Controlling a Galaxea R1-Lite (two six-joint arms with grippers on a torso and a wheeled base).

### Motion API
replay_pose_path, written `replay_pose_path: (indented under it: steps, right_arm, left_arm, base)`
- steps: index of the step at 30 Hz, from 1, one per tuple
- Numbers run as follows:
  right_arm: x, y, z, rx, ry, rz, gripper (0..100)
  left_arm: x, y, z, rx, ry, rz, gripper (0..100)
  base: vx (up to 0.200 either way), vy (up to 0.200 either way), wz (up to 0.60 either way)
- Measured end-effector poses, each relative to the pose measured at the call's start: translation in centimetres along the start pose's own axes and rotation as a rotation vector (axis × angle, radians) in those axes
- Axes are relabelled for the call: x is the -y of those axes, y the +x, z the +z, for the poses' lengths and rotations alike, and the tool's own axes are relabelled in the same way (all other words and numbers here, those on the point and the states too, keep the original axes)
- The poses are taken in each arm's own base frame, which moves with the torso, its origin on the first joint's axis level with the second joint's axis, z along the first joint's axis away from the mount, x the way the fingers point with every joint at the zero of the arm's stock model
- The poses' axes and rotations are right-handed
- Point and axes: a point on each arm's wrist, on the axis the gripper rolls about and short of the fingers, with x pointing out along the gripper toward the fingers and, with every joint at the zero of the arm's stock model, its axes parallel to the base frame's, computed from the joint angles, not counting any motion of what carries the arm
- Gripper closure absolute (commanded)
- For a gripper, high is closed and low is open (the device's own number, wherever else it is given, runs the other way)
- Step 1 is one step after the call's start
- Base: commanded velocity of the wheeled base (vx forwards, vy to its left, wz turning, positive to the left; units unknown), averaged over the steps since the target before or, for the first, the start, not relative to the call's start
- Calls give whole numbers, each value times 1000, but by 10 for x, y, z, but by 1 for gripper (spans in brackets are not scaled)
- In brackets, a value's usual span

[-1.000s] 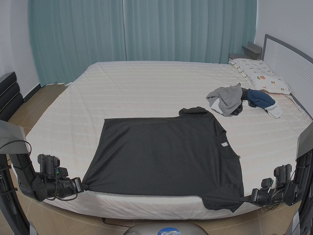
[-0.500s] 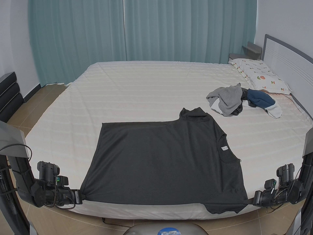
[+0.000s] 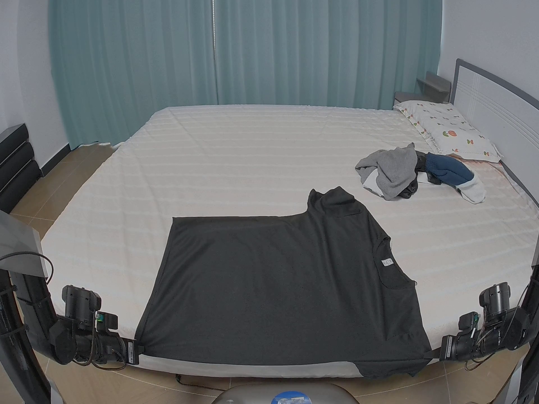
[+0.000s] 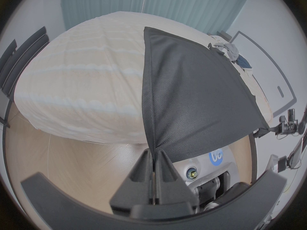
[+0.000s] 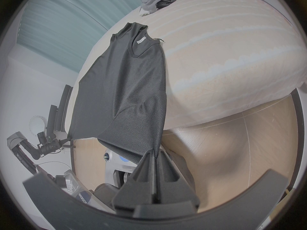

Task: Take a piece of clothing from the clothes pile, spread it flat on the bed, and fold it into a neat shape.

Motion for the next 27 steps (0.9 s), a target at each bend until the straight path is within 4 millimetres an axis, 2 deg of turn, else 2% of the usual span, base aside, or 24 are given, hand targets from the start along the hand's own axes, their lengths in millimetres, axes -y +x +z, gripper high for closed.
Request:
replay_pose_path:
  steps: [10, 16, 21, 27]
  right_arm:
    - [-4, -12, -6, -21, -37, -4, 100]
    - [-8, -18, -3, 26, -64, 4, 100]
    - [-9, -21, 3, 79, -78, 3, 100]
    - [-12, -20, 21, 151, -84, 4, 100]
  left_arm:
    - [2, -11, -7, -4, 61, 0, 100]
    - [6, -17, -9, 9, 92, -4, 100]
    - [7, -17, -2, 42, 75, -6, 100]
    - [8, -16, 17, 163, -66, -22, 100]
  base:
    - [0, 0, 0]
    - [0, 0, 0]
    - [0, 0, 0]
    - [0, 0, 0]
